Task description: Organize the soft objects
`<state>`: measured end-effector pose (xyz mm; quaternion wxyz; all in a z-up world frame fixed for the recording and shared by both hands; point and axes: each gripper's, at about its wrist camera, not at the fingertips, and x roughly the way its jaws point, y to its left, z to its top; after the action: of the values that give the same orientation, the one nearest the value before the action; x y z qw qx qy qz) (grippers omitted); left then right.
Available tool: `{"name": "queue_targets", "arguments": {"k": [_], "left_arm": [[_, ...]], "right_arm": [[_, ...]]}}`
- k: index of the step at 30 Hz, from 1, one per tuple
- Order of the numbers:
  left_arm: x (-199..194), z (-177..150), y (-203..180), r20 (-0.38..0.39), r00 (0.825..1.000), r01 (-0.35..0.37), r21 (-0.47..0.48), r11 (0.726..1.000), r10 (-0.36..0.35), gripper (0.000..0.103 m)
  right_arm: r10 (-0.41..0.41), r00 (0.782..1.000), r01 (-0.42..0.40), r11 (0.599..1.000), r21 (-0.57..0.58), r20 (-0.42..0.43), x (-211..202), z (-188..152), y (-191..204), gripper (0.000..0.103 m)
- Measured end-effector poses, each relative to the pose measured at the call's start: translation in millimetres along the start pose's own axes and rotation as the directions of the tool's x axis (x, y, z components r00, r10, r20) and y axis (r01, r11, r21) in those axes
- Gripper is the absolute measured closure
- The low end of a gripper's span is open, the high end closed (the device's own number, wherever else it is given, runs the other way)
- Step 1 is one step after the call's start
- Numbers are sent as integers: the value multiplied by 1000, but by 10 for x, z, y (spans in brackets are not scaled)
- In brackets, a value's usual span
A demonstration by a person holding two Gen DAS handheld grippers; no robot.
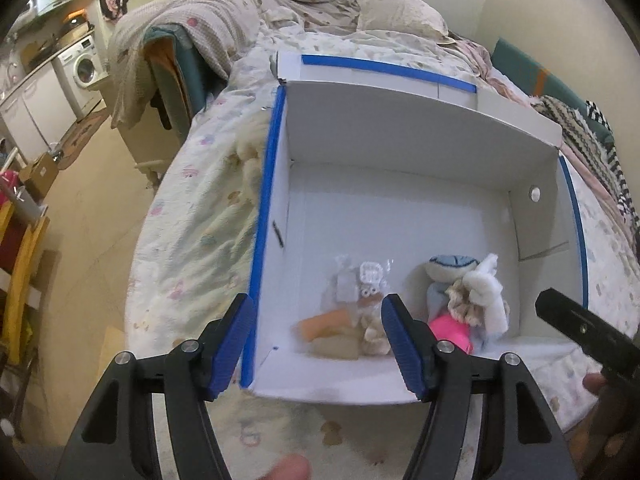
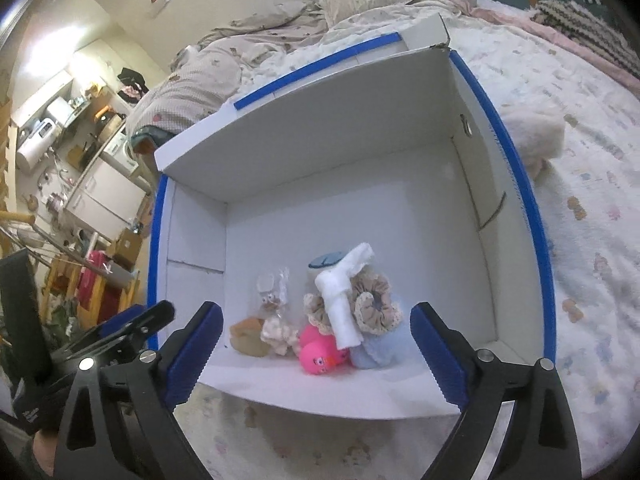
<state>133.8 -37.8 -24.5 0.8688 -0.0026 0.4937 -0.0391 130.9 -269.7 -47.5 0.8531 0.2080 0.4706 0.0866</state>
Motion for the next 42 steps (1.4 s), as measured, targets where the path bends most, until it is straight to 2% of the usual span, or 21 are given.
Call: {"name": "queue_targets", "arguments": {"k": [8,9,11,15,17,19,22,24,26,29,42], "left_arm": [[-158,-283,228,-2,1000,-10,-14,1000,10,38],[-171,-312,261,-3,1000,-10,-20,1000,10,36],[-216,-369,312,-2,1000,-9,-30,999,9,23],[-315,-500,407,-10,1000,12,-51,999,-13,17],[-361,-558,452,-11,1000,25,-67,997,-25,10],[-427,-595,479,13,1000,18,-73,997,-17,8],[-595,-619,476,109,994,-13,-51,999,18,7],[-723,-641,447,217,975,-46,-23,999,50,7],[-764,-636,430,259,963,-73,-11,997,73,6],[-783,-612,432,269,962,-39,-24,999,44,0],[-734,-607,357,250,968,-22,0,1000,21,0]], "right_arm": [[-10,1000,10,1000,-19,-7,-91,-195,40,2],[-11,1000,11,1000,-27,-4,-115,-225,58,2],[-16,1000,16,999,-40,2,-160,-294,90,2],[-19,999,20,999,-39,27,-266,-424,108,0],[-13,999,15,999,-40,46,-337,-491,118,0],[-14,997,18,999,-47,77,-411,-529,145,0],[-19,991,27,998,-58,131,-502,-577,199,0],[-24,984,38,997,-72,179,-551,-588,236,0],[-35,974,58,994,-96,225,-593,-593,287,0],[-49,966,82,989,-122,255,-591,-586,331,0],[-87,963,123,984,-128,254,-520,-586,355,0]]}}
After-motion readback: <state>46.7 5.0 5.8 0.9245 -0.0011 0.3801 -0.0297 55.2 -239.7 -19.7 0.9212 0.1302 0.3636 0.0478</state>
